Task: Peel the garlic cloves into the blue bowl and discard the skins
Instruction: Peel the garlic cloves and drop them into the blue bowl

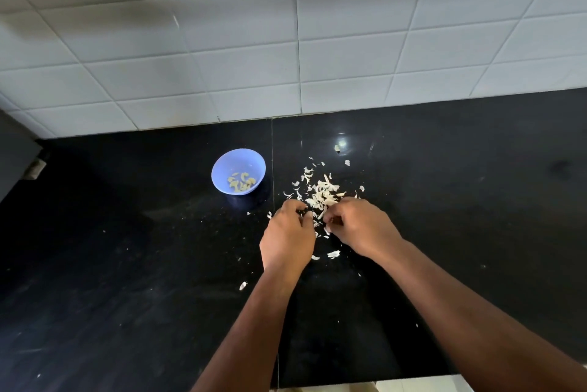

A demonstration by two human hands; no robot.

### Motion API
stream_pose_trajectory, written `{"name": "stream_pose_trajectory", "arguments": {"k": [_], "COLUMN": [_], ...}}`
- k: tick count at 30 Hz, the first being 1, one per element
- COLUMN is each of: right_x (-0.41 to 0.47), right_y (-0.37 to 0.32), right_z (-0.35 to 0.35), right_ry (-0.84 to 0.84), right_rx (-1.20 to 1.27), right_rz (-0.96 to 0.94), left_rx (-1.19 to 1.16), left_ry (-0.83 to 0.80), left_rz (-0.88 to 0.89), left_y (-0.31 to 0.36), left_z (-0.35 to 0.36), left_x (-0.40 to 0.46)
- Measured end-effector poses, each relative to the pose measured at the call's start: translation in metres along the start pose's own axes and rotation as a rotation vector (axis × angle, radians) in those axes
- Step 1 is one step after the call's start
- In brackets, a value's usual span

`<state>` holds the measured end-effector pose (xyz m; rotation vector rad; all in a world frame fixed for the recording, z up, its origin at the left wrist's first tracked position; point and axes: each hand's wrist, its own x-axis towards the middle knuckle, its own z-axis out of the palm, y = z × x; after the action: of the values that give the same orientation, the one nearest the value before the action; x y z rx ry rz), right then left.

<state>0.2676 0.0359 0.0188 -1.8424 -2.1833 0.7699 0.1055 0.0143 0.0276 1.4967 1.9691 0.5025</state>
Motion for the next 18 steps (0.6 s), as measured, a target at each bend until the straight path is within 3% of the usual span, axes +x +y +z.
{"name": "stream_pose_trajectory", "arguments": {"k": [12, 15, 18], "right_x": [0.008, 0.011, 0.014], "right_y": [0.01, 0.002, -0.002], "right_z": [-0.001, -0.001, 0.004], "right_ry": [0.082, 0.153, 0.122], "right_rx": [0.058, -0.009, -0.056], "right_rz": [0.051, -0.015, -0.102], "left_rx": [-0.297, -0.309, -0.298], "left_ry": [0.011, 0.026, 0.034], "left_rz": [-0.077, -0.093, -0.086], "left_y": [-0.008, -0.009, -0.012], "left_z": [0.012, 0.011, 0.009], "left_x": [0.002, 0.004, 0.008]}}
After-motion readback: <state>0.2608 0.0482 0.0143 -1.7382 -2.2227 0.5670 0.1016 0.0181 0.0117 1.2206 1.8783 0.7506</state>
